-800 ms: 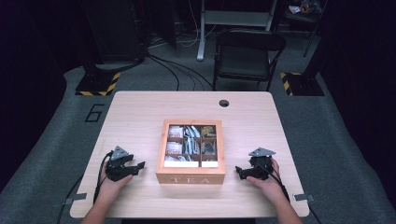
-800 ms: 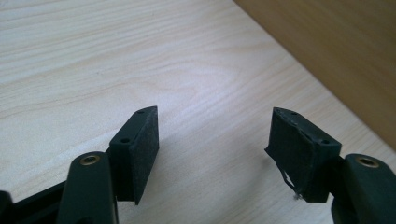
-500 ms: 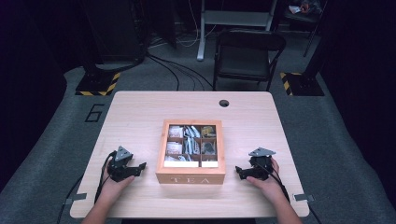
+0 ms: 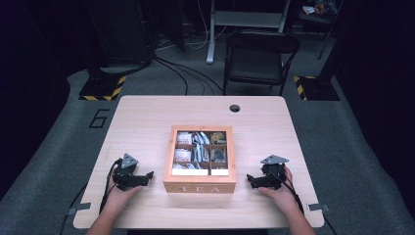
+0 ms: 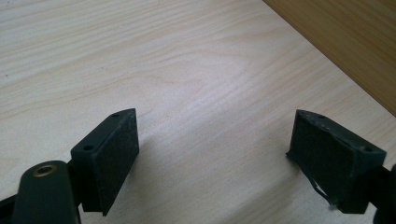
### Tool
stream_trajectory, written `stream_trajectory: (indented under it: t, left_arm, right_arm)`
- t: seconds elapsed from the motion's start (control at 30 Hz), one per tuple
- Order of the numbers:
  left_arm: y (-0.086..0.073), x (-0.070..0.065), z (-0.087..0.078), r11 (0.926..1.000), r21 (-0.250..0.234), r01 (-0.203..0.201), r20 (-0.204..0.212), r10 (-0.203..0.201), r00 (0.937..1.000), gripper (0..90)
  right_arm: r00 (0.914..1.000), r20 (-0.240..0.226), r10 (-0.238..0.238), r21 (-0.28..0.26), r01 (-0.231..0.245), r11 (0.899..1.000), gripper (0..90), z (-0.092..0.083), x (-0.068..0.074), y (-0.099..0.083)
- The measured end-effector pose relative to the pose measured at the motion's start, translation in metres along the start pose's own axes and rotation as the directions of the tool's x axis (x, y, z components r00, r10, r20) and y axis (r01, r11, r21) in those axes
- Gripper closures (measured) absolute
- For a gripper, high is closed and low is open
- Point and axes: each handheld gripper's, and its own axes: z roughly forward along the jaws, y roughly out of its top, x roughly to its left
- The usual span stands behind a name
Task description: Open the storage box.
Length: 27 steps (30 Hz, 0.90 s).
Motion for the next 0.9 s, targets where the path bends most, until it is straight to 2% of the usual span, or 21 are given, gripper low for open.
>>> stream_trajectory:
  t: [0.2,0.23,0.27,0.3,0.33,0.37,0.47,0.53,0.57,0.6,0.67,0.7,0.73,0.83,0.87,0.9]
  left_arm:
    - [0.000,0.000,-0.002,1.0000,0.008,-0.005,0.007,0.005,1.0000,17.1]
    - [0.000,-0.001,-0.002,1.0000,0.009,-0.004,0.008,0.004,1.0000,18.6]
    - [0.001,-0.001,-0.004,0.9998,0.018,-0.008,0.014,0.008,0.9999,23.6]
    - [0.001,-0.003,-0.004,0.9998,0.018,-0.010,0.011,0.009,0.9999,23.6]
    - [0.003,-0.005,-0.007,0.9997,0.023,-0.011,0.026,0.010,0.9996,25.3]
    - [0.003,-0.005,-0.007,0.9997,0.023,-0.011,0.026,0.010,0.9996,26.0]
    - [0.007,-0.011,-0.014,1.0000,0.005,0.002,0.074,-0.002,0.9973,31.4]
    - [0.010,-0.014,-0.020,1.0000,-0.007,-0.003,0.090,0.003,0.9959,32.6]
    - [0.011,-0.016,-0.021,0.9999,-0.012,-0.007,0.092,0.008,0.9957,33.4]
    - [0.013,-0.017,-0.024,0.9998,-0.011,-0.014,0.096,0.015,0.9953,33.4]
    - [0.017,-0.021,-0.029,0.9997,-0.022,-0.004,0.115,0.007,0.9934,33.5]
    - [0.019,-0.022,-0.030,0.9996,-0.027,-0.001,0.120,0.004,0.9928,33.8]
    - [0.021,-0.023,-0.033,0.9994,-0.033,0.007,0.126,-0.003,0.9920,34.0]
    - [0.027,-0.023,-0.040,0.9990,-0.041,0.021,0.142,-0.015,0.9898,34.8]
    - [0.031,-0.022,-0.045,0.9975,-0.046,0.053,0.162,-0.045,0.9857,34.8]
    - [0.031,-0.022,-0.045,0.9975,-0.046,0.053,0.162,-0.045,0.9857,34.8]
  right_arm:
    - [1.0000,0.000,-0.009,0.003,0.009,1.000,1.9,-0.001,0.000,0.000]
    - [1.0000,0.000,-0.009,-0.002,0.009,1.000,5.4,-0.001,0.001,0.001]
    - [0.9998,-0.002,-0.018,-0.017,0.018,1.000,18.3,-0.004,0.002,0.001]
    - [0.9998,-0.002,-0.018,-0.017,0.018,1.000,18.3,-0.004,0.002,0.001]
    - [0.9999,-0.008,-0.011,-0.015,0.011,1.000,23.8,-0.006,0.005,0.002]
    - [0.9999,-0.008,-0.011,-0.015,0.011,1.000,23.8,-0.006,0.005,0.002]
    - [0.9995,-0.022,-0.021,-0.004,0.021,1.000,33.3,-0.009,0.007,0.003]
    - [0.9995,-0.030,-0.005,0.004,0.005,1.000,39.0,-0.010,0.010,0.004]
    - [0.9993,-0.035,-0.014,0.014,0.015,1.000,40.8,-0.012,0.011,0.005]
    - [0.9992,-0.039,-0.008,0.012,0.009,1.000,42.1,-0.013,0.012,0.006]
    - [0.9990,-0.045,-0.003,0.009,0.004,1.000,42.6,-0.015,0.014,0.007]
    - [0.9989,-0.042,-0.021,0.001,0.021,1.000,42.8,-0.017,0.014,0.008]
    - [0.9991,-0.043,-0.004,-0.005,0.004,1.000,42.8,-0.019,0.015,0.009]
    - [0.9988,-0.048,0.003,-0.026,-0.004,1.000,43.6,-0.026,0.017,0.012]
    - [0.9987,-0.051,0.003,-0.031,-0.005,1.000,42.9,-0.027,0.017,0.012]
    - [0.9987,-0.051,0.003,-0.031,-0.005,1.000,42.9,-0.027,0.017,0.012]
